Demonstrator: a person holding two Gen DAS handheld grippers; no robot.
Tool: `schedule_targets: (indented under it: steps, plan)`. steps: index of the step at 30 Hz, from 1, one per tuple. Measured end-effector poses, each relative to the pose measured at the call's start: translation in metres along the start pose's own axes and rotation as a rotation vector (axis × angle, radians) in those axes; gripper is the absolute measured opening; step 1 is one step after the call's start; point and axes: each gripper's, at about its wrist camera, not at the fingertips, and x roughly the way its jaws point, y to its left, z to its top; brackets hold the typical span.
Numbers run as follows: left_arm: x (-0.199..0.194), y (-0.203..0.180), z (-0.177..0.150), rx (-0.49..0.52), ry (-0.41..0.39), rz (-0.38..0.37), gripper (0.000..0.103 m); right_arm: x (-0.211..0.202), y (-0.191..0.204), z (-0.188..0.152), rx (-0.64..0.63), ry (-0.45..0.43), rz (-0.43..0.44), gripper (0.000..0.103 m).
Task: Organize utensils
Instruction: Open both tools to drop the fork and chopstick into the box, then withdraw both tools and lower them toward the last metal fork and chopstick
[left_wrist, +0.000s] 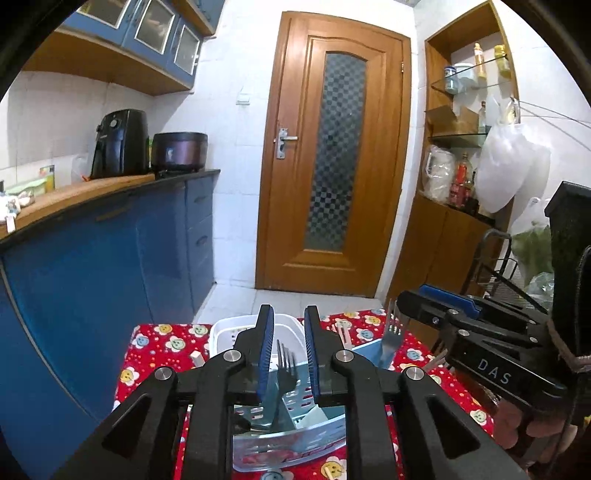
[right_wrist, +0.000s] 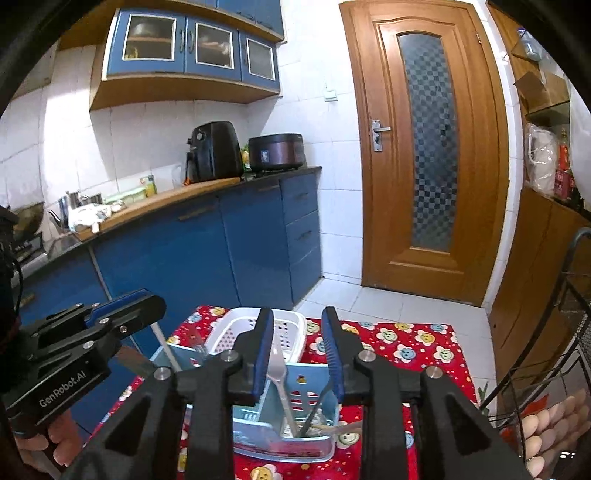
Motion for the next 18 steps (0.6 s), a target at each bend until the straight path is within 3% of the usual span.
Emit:
schedule_targets:
  steps: [18]
  plan:
    - [-0.064,-0.005,-0.009,-0.003,-0.001,-0.028,0.017,-0.064,0.010,-0.010,0.085,-0.038,0.130,0.032]
